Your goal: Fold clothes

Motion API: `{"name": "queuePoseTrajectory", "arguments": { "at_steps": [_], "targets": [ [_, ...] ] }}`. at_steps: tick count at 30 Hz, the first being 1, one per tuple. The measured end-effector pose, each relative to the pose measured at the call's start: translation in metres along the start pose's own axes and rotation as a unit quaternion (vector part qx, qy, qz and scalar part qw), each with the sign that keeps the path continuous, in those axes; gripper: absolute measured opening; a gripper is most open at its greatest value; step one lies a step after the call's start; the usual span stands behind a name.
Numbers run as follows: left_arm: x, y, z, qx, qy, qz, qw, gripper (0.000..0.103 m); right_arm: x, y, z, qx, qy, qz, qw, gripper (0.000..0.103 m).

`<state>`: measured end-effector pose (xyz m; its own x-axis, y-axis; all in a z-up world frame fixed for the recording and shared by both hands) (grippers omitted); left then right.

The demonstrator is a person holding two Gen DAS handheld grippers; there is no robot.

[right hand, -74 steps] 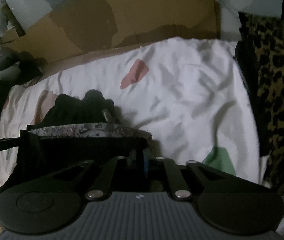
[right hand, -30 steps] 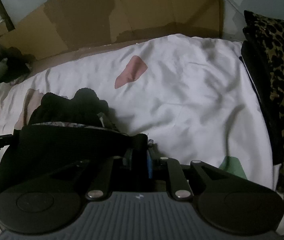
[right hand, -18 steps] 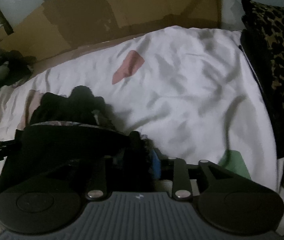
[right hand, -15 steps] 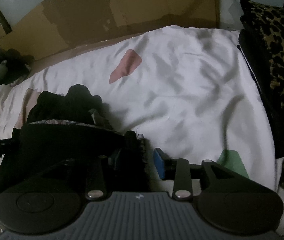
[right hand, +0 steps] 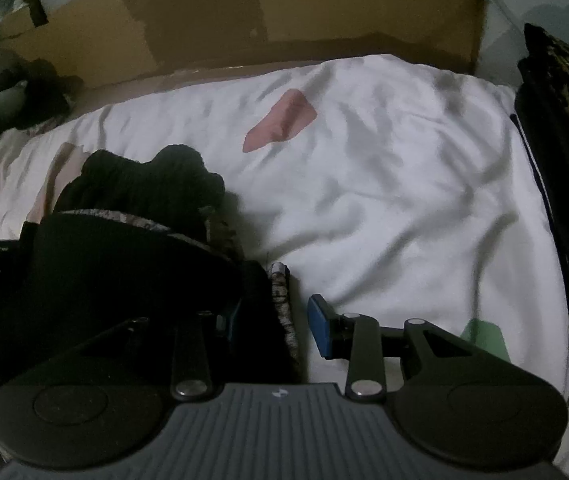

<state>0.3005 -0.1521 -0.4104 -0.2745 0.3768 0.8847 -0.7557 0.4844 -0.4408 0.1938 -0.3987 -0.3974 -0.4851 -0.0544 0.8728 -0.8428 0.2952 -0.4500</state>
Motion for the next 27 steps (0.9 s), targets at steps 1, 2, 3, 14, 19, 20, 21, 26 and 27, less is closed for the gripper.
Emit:
{"name": "queuePoseTrajectory", "arguments": {
  "at_steps": [1,2,3,14,19,20,21,26,27],
  "targets": [
    [0.000,0.000,0.000,0.001,0.000,-0.001,1.0000,0.054,0.001,0.000,-0.001,0.005,0.001,0.001,1.000,0.039],
    [0.000,-0.001,0.000,0.002,0.000,-0.001,1.0000,0.054,0.002,0.000,-0.003,0.009,0.001,0.001,1.000,0.029],
    [0.000,-0.001,0.000,0.003,0.000,-0.002,1.0000,0.053,0.004,0.000,-0.004,0.014,0.002,0.002,1.000,0.015],
    [0.024,0.001,-0.003,0.020,0.038,0.023,0.9988,0.009,0.034,-0.004,0.000,0.023,0.010,0.032,0.999,0.006],
    [0.049,-0.010,-0.003,0.019,0.043,0.054,0.9974,0.008,0.059,-0.008,0.006,0.013,0.007,0.061,0.998,0.006],
    [0.054,-0.014,-0.001,0.017,0.044,0.060,0.9971,0.008,0.064,-0.009,0.006,0.010,0.005,0.067,0.998,0.006],
    [0.059,-0.017,0.000,0.015,0.044,0.066,0.9967,0.008,0.069,-0.011,0.006,0.006,0.003,0.073,0.997,0.006],
    [0.076,-0.039,0.007,0.007,0.047,0.089,0.9949,0.008,0.091,-0.022,0.008,-0.008,-0.007,0.098,0.995,0.006],
    [0.076,-0.044,0.008,0.005,0.046,0.091,0.9948,0.008,0.093,-0.024,0.010,-0.012,-0.007,0.101,0.995,0.006]
  ]
}}
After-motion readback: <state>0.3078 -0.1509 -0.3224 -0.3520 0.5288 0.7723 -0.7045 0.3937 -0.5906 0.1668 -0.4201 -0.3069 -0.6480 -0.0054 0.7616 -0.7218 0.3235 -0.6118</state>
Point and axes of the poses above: each gripper's, at about its wrist camera, not at the fingertips, and x roughly against the way its jaws point, z to its right, y to its underside, the point moved 9 cm from there along -x, roughly the way its jaws point, and after that the axes turned 6 degrees about -z, right-handed, at the moved point
